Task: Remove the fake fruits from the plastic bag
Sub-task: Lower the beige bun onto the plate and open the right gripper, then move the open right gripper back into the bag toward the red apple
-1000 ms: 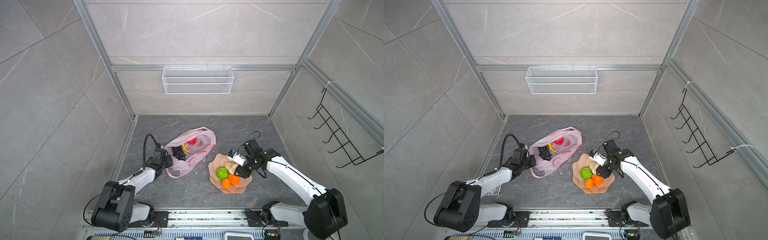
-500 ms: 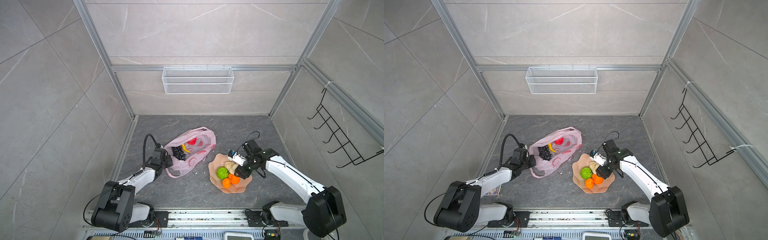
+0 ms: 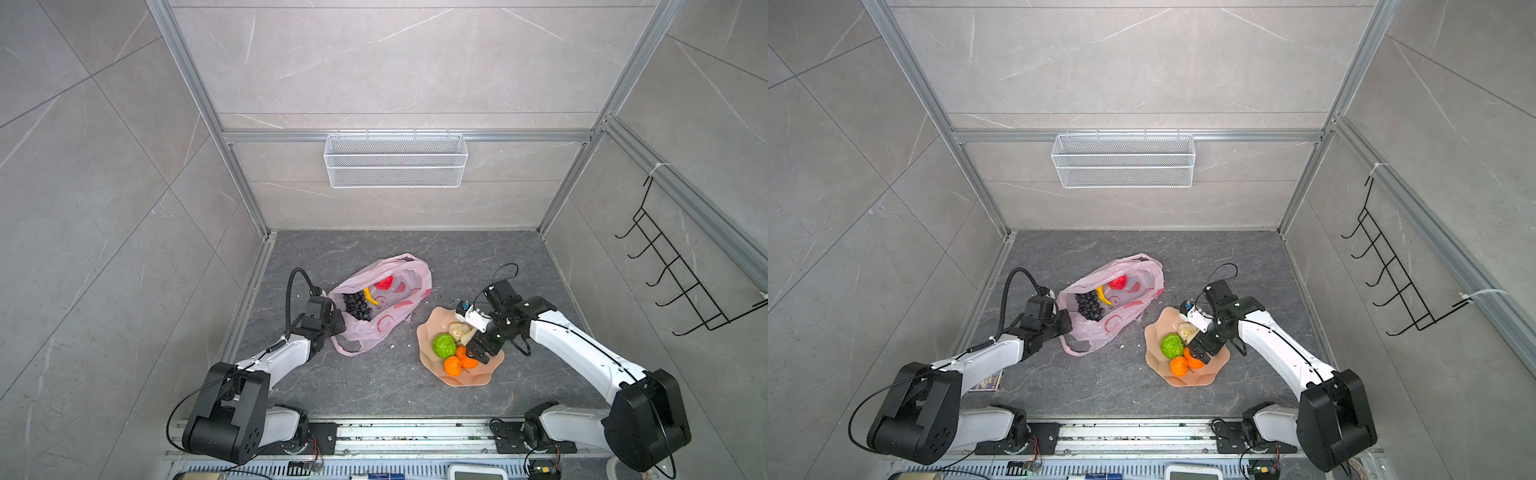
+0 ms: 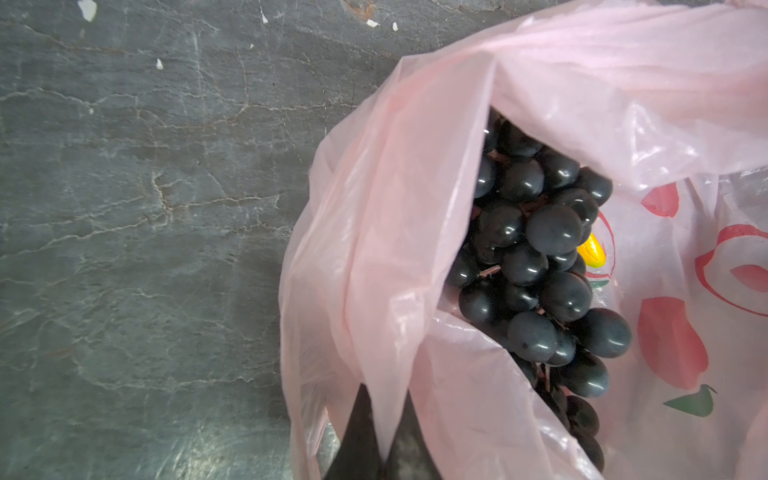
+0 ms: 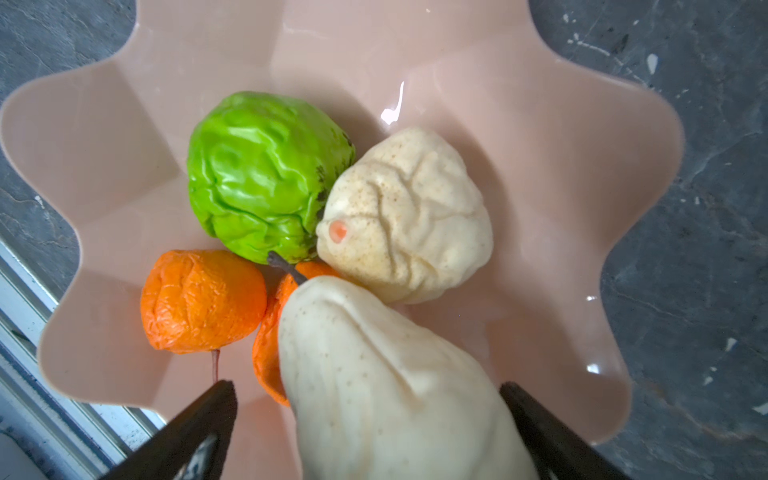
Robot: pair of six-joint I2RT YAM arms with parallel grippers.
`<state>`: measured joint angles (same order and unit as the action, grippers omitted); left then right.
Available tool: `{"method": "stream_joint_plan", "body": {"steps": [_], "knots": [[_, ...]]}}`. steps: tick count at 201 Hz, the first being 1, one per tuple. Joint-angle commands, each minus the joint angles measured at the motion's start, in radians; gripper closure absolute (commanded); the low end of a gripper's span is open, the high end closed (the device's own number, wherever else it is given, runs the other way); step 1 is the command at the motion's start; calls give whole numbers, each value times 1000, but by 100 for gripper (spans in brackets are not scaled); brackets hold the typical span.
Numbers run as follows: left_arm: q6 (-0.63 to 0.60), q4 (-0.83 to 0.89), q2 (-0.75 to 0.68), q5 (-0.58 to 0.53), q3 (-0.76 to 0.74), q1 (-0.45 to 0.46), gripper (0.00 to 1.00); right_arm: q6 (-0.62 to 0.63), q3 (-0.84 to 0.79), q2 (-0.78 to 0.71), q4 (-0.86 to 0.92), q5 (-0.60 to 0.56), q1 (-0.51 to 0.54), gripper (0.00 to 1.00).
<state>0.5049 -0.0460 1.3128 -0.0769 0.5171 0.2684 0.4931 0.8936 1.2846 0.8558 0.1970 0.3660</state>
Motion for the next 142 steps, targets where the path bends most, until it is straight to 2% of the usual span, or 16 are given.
{"method": "stream_joint_plan", "body": {"steps": [1, 46, 118, 142], "knots": [[-17, -7, -26, -13, 0, -5, 98, -7, -3, -30, 0, 1, -1, 0], [-17, -7, -27, -12, -3, -5, 98, -70, 2, -95, -45, -57, -7, 0], [-17, -9, -23, -17, -3, -5, 98, -275, -5, -243, -127, -47, -22, 4], [-17, -14, -18, -16, 1, -5, 98, -396, 15, -279, -169, -23, -23, 5]]}}
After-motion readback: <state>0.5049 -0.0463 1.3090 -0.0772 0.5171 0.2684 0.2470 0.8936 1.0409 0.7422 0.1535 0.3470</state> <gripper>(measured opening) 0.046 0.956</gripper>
